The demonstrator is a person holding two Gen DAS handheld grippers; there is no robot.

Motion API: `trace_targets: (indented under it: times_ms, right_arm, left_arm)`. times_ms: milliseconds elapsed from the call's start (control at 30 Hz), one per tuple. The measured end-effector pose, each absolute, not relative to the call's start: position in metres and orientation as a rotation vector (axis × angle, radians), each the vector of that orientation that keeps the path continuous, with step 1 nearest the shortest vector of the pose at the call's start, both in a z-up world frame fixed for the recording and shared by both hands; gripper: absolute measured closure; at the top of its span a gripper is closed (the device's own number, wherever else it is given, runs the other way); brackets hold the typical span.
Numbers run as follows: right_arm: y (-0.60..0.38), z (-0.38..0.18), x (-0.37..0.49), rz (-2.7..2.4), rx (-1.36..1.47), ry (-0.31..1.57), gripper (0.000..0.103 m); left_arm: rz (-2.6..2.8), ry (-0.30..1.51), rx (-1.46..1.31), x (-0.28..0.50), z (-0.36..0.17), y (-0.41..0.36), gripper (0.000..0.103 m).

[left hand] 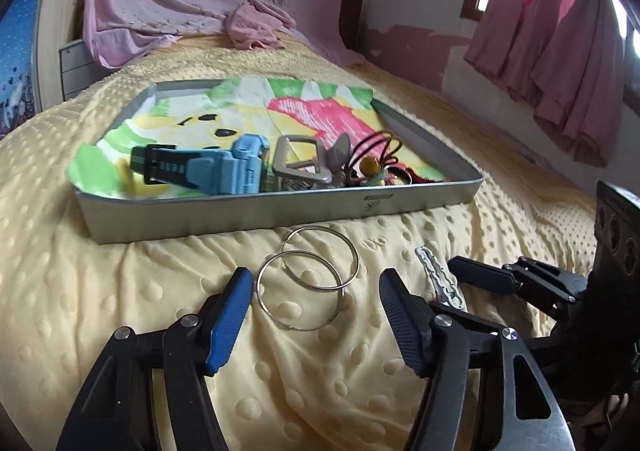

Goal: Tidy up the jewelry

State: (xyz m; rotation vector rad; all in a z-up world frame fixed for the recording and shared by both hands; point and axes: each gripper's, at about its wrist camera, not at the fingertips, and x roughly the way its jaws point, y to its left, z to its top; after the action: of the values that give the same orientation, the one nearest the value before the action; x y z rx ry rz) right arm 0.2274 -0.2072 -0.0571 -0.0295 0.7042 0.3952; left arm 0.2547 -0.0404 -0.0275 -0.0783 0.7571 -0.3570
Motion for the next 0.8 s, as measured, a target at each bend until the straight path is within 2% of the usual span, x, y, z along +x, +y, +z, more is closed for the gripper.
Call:
trace_targets:
  times_ms: [100,167,233,433,800]
  right_arm:
    - [-0.207,-0.058,0.227,0.396,-0.032,0.706,0.062]
    - [-0.207,-0.058,0.226,0.390,-0.034,0.704,0.066]
    - [-0.208,-0.058,0.226,0.386,-0.036,0.702,0.068]
    - [-0.204,-0.055,0.222,0.397,-0.057,0.689,0.087]
    - [-0.216,-0.039,0.207,0.434,-0.008,0.614,0.090]
  left_arm:
    - [-0.352,0.776,-0.058,0.258,-0.029,-0.044,0.040]
    - [-0.341,0.782,-0.042,0.258,-0.030,-0.045,0.047]
    - [-0.327,0.789,-0.042,0.259,-0.031,-0.044,0.060]
    - [-0.325,0.796,-0.022,0.254,-0.030,-0.047,0.060]
    - [-0.314,0.766,0.045,0.223,-0.011,-0.060,0.061]
